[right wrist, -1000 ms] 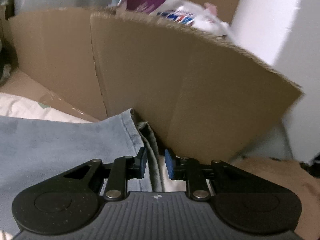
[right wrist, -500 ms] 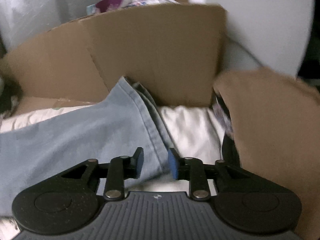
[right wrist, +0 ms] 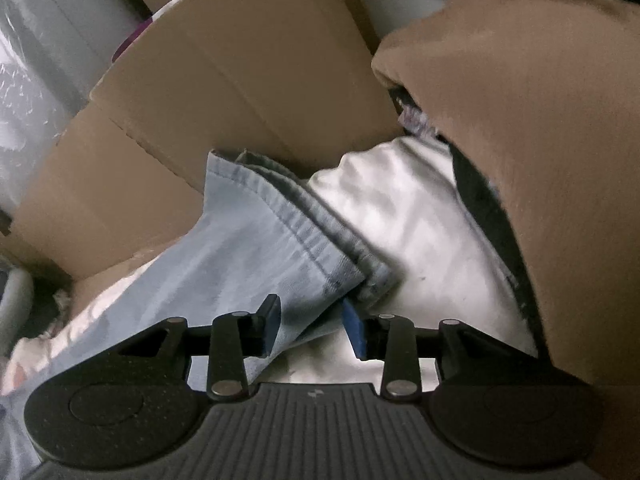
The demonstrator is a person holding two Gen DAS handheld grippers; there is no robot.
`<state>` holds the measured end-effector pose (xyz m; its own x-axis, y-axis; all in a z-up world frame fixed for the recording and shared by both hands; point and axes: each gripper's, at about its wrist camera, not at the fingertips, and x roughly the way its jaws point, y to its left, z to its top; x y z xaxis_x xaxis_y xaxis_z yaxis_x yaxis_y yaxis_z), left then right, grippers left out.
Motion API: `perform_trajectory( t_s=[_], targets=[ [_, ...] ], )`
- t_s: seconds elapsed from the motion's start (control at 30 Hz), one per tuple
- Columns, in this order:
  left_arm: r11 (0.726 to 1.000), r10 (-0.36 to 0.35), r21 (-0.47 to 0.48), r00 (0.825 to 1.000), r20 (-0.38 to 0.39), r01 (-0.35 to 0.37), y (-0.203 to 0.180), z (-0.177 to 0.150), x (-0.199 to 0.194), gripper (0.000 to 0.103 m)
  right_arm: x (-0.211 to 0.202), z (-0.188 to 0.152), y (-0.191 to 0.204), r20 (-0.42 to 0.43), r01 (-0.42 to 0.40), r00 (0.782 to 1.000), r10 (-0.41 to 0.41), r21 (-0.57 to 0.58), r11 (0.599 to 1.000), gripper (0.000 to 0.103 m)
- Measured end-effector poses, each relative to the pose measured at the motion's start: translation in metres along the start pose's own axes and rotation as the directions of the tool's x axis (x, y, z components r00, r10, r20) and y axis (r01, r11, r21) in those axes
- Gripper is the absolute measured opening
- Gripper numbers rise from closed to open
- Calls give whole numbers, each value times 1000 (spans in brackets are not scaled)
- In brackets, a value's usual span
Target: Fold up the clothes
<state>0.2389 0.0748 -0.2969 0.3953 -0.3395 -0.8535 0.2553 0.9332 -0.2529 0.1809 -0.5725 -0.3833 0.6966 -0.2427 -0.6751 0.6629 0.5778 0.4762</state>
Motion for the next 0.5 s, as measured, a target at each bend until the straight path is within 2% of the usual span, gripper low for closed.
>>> perform_trajectory(
  t_s=[0.23, 0.4, 0.5],
  targets=[
    [999, -8, -37, 1000, -2, 8, 5, -4, 4, 61, 9, -1, -5, -2, -63, 998, 64, 86, 994, 43],
    [1000, -1, -16, 1000, 1, 1, 4, -10, 6, 62, 0, 6, 4, 93, -41, 995, 34, 70, 997, 43],
    [1000, -12, -28, 1000, -1, 12, 7, -13, 6, 62, 9, 12, 7, 76, -26, 997, 22, 57, 998, 43]
  ],
)
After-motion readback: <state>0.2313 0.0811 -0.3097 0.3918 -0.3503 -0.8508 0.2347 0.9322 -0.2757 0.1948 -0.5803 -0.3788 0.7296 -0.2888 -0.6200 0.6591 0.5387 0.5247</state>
